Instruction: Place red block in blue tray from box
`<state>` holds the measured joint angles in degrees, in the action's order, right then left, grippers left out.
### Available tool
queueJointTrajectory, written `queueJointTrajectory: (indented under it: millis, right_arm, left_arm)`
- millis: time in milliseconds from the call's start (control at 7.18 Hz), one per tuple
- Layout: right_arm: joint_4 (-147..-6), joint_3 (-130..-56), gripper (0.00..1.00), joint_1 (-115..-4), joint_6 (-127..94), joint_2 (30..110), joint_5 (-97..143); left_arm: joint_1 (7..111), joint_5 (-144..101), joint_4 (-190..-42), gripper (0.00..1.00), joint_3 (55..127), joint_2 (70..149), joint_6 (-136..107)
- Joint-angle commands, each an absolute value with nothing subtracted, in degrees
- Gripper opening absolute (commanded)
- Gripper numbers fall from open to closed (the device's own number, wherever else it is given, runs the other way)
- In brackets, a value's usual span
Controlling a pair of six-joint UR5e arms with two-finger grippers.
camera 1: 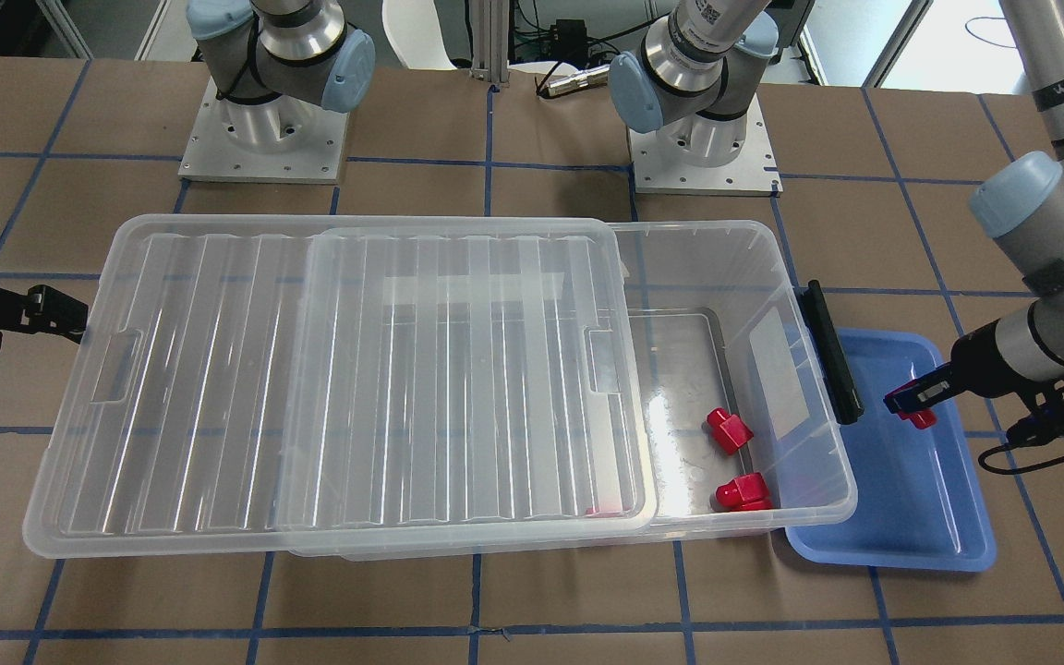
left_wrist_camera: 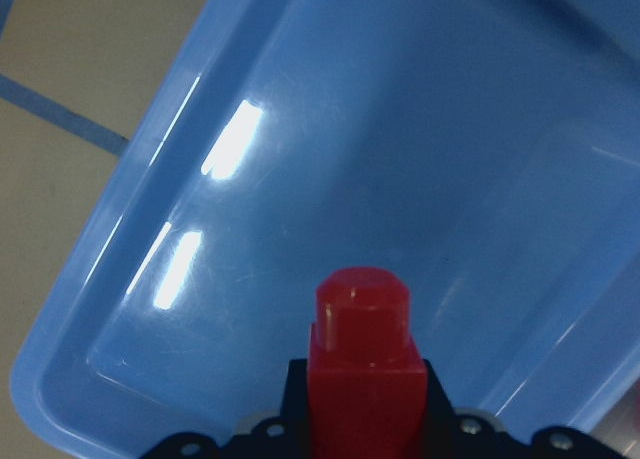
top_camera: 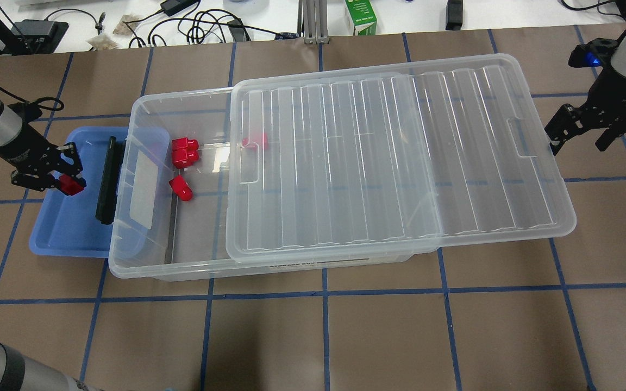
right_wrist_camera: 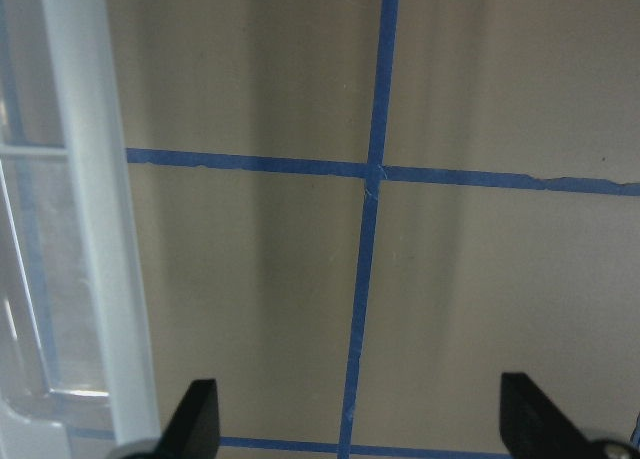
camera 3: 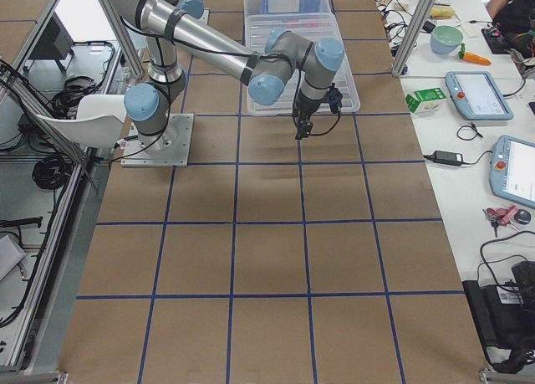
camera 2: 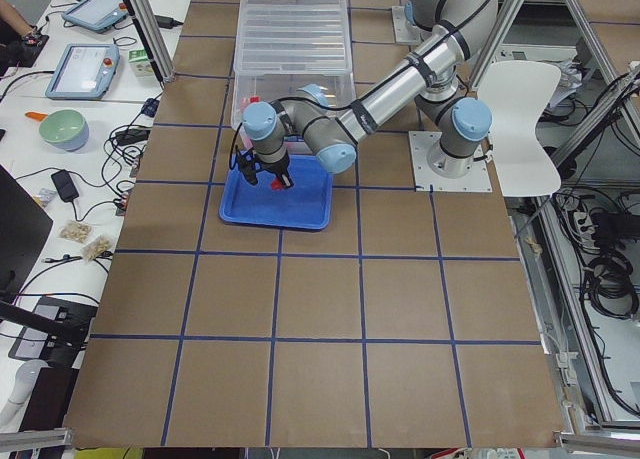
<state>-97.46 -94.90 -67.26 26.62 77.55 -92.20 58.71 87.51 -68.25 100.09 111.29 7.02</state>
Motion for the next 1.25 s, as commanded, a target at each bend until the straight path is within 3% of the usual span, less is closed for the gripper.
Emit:
queueJointTrajectory:
  millis: [0,279,418,557,697,1115]
  right_arm:
    - [-97.56,-95.45,1.0,-67.5,26.37,77.7,-90.7]
    - [-97.47,-95.54,1.0,-69.69,23.84,77.87,-90.7]
    - [-97.3,-95.62,1.0,-70.83,21.64,77.96,-90.7]
    - [-97.21,-95.62,1.0,-72.84,19.45,77.96,-90.27]
    - [-97.21,-95.62,1.0,-73.91,16.9,77.96,-90.18]
    - [-97.12,-95.71,1.0,-77.5,12.59,78.05,-90.18]
  left_arm:
    - [58.36,87.89,-64.69,0.0,102.65,112.41,19.99]
    - [58.53,87.89,-60.84,0.0,104.67,113.64,21.96]
    - [58.54,88.33,-57.43,0.2,105.81,114.08,24.67]
    - [58.71,88.33,-56.52,0.92,105.82,113.91,24.52]
    - [59.41,88.5,-57.3,1.0,105.04,112.25,24.43]
    - [62.12,87.54,-73.93,1.0,99.78,103.58,15.6]
